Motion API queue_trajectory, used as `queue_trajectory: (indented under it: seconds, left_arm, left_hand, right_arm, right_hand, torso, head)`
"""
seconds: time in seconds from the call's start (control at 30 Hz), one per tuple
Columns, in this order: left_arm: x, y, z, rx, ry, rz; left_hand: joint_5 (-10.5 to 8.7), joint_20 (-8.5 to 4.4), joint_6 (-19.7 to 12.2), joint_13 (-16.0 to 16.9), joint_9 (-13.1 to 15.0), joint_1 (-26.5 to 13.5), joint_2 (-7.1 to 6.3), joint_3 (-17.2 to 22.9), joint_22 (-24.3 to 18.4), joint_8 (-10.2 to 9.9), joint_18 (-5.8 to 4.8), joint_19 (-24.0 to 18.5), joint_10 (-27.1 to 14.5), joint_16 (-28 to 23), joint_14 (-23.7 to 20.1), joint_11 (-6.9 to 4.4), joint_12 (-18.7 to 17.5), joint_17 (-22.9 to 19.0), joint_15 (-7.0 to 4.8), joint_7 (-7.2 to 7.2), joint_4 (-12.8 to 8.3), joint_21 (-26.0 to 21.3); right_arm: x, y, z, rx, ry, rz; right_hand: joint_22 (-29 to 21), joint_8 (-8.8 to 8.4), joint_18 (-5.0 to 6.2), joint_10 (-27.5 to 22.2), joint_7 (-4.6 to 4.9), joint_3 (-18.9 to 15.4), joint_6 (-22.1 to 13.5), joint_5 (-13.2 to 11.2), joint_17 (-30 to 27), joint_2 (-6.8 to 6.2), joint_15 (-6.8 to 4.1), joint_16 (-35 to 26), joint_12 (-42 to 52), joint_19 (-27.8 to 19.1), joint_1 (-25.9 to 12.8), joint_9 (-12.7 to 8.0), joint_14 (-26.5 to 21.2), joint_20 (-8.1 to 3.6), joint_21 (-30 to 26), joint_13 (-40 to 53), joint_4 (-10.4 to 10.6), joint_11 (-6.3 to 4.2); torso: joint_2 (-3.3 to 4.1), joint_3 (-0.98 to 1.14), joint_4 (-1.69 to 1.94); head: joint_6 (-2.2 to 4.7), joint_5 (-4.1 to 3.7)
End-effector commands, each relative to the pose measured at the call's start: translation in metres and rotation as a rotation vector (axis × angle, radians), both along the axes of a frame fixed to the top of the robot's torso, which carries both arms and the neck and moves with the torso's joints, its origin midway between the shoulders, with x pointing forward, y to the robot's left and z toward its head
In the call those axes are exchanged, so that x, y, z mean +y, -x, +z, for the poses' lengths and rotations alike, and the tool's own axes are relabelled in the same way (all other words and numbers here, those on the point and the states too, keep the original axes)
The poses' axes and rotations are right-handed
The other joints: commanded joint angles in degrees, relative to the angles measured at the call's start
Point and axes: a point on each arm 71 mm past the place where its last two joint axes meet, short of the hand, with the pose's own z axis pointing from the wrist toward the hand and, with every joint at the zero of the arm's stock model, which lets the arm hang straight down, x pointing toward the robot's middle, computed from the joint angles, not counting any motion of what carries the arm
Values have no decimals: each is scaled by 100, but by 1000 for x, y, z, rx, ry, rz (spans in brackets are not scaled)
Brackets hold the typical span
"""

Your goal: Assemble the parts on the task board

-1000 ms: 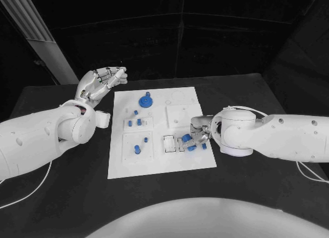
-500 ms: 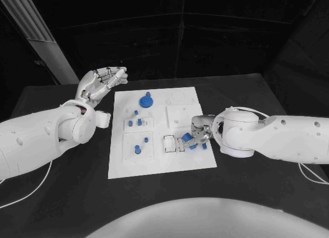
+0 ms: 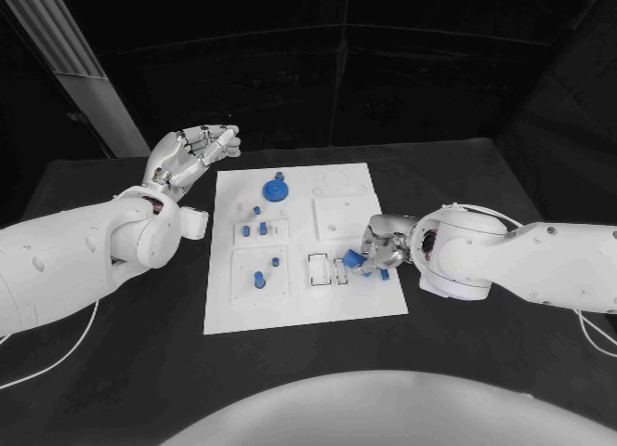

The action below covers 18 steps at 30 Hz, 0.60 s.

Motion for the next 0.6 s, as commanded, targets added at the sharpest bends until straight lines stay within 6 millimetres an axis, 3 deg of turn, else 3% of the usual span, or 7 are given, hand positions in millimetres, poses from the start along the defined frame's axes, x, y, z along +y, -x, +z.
queue_trajectory:
  seconds: [0.03,0.6]
  left_arm:
    - [-1,3,10,-120,58,-23]
    - [0,3,9,-117,57,-22]
  left_hand:
    - [40,0,-37,-7,-9,4,59,-24,-5,20,-101,-5,-53,21,-31,4,32,-5,13,541,0,-22]
    - [40,0,-38,-7,-8,4,61,-27,-6,23,-101,-5,-53,24,-32,4,35,-8,13,541,0,-23]
  right_arm:
    - [-2,2,1,4,-112,-44]
    - [-5,4,0,106,-354,-162]
  right_hand:
    - [1510,31,-42,597,-52,459,104,51,1509,-3,-5,14,15,593,-55,40,596,28,18,1508,-426,-44]
    - [1510,-2,-42,597,-31,516,163,108,1509,5,2,14,15,593,-101,11,596,27,18,1508,-414,-30]
  torso:
    - [2,-6,0]
    - [2,-3,-1]
  head:
    - [1,-4]
    - [1,-1]
